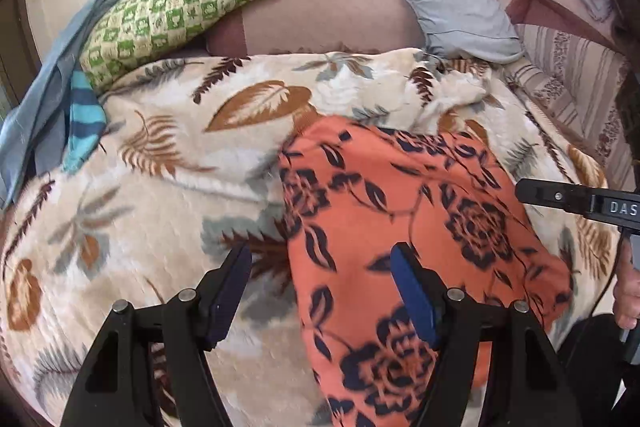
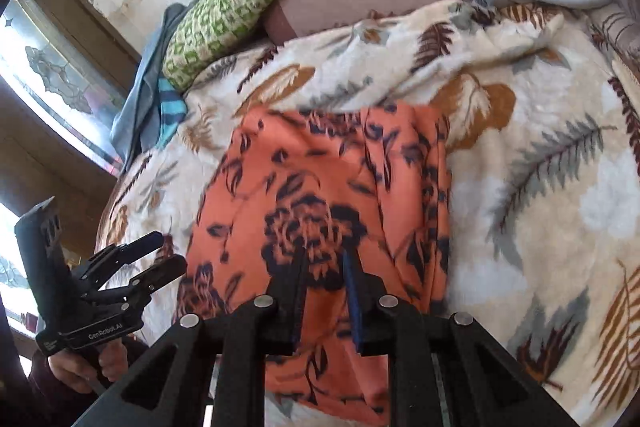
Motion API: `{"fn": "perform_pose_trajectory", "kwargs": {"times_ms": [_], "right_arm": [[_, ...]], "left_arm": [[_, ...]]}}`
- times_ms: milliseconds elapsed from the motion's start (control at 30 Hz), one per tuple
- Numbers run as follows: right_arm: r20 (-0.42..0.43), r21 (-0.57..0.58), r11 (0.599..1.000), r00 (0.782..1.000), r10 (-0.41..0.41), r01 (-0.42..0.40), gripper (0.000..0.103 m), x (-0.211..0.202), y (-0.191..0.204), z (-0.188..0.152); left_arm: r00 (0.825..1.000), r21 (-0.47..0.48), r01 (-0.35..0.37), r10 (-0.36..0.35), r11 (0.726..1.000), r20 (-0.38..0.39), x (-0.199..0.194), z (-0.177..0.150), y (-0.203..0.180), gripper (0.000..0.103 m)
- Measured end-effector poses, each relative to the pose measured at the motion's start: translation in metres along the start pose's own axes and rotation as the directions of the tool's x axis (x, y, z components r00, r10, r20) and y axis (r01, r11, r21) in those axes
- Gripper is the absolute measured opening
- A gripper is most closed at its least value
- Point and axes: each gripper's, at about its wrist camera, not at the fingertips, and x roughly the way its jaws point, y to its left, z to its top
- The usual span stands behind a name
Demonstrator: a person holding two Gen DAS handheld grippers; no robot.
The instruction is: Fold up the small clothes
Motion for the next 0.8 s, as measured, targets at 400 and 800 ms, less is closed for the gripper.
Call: {"fn": "perform_pose_trajectory", "kwargs": {"times_ms": [400, 800], "right_arm": [[-0.096, 0.166, 0.983, 0.993, -0.066, 0.081, 0.019, 0.108, -0.035, 0.065], [-0.079, 0.016, 0.998, 0.995, -0.057, 0.058, 0.022, 0.014, 0.008, -0.051]], "left_arm": [[0.973, -0.211, -0.074, 0.024, 0.975, -0.231, 0.140, 0.059, 0.028, 0.086], [0.993, -0.033, -0.070, 0.066, 0.997, -0.099, 0.019, -0.046, 0.004, 0.085]]}}
